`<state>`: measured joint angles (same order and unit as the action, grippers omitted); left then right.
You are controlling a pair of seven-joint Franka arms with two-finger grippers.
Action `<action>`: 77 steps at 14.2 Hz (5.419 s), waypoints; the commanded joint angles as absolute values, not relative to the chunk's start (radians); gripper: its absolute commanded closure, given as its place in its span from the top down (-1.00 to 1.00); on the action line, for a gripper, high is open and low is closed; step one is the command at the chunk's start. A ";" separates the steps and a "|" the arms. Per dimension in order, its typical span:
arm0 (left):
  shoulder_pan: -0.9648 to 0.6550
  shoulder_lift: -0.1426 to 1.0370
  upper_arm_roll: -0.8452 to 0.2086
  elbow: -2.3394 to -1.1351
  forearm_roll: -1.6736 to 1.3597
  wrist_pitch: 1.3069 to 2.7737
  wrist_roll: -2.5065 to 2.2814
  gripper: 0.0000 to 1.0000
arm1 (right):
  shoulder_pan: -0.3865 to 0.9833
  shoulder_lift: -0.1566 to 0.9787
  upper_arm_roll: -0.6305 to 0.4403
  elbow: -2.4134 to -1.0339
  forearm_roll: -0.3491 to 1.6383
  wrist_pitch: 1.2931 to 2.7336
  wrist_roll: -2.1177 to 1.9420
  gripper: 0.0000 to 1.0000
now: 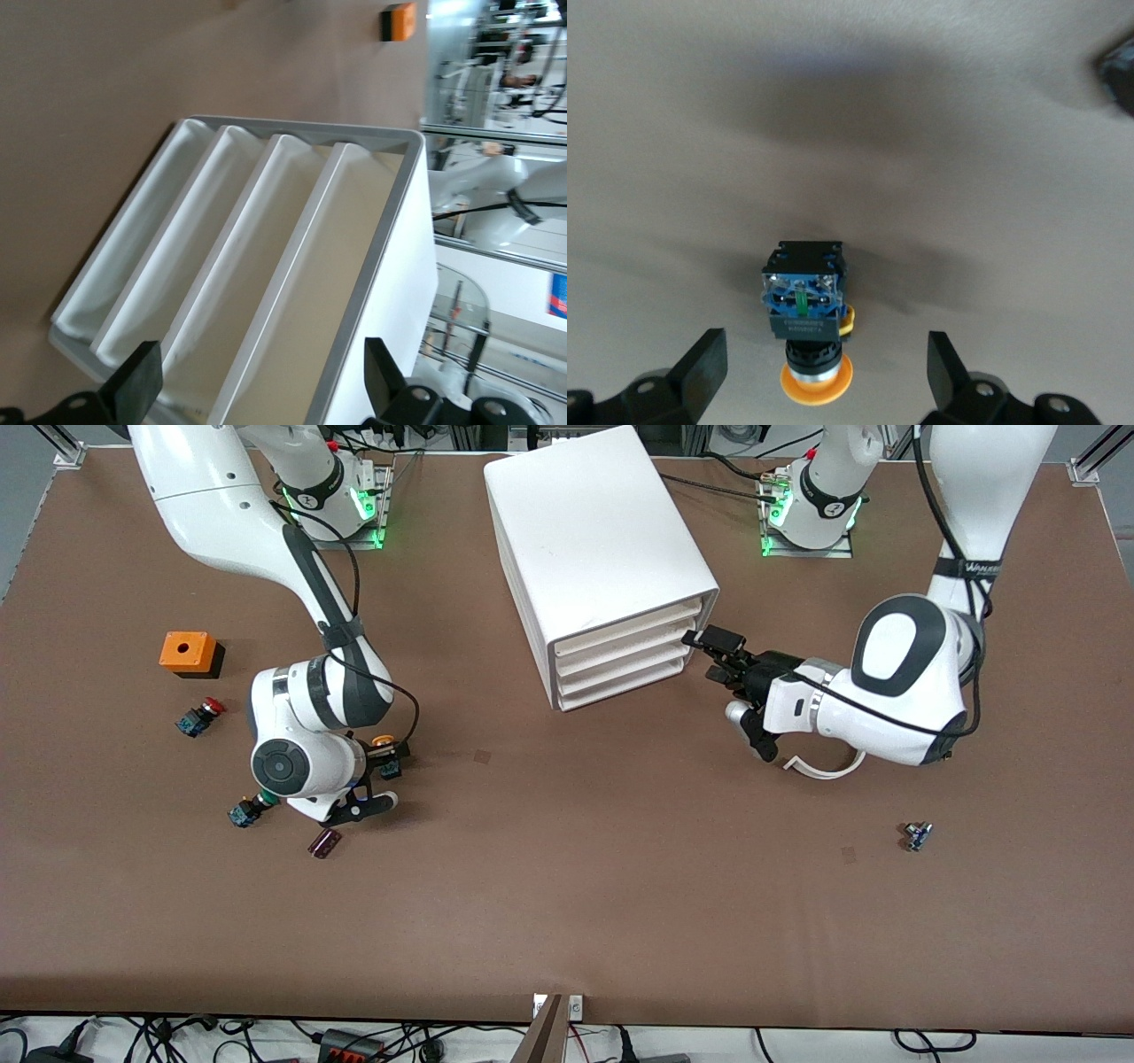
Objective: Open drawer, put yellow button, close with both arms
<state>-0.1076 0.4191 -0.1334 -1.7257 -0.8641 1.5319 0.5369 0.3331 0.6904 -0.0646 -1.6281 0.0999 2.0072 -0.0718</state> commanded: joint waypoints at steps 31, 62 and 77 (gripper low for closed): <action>-0.055 0.629 -0.149 -1.887 -1.232 1.511 0.954 -0.86 | 0.364 0.552 -0.080 -1.310 0.109 1.738 -0.067 -0.90; -0.067 0.520 -0.103 -1.453 -0.148 1.523 -0.175 1.00 | 0.768 0.607 -0.069 -1.057 0.107 1.850 0.328 -1.00; -0.055 0.565 -0.083 -1.325 -0.009 1.612 -0.273 1.00 | 0.911 0.750 -0.052 -0.992 0.110 1.921 0.472 -1.00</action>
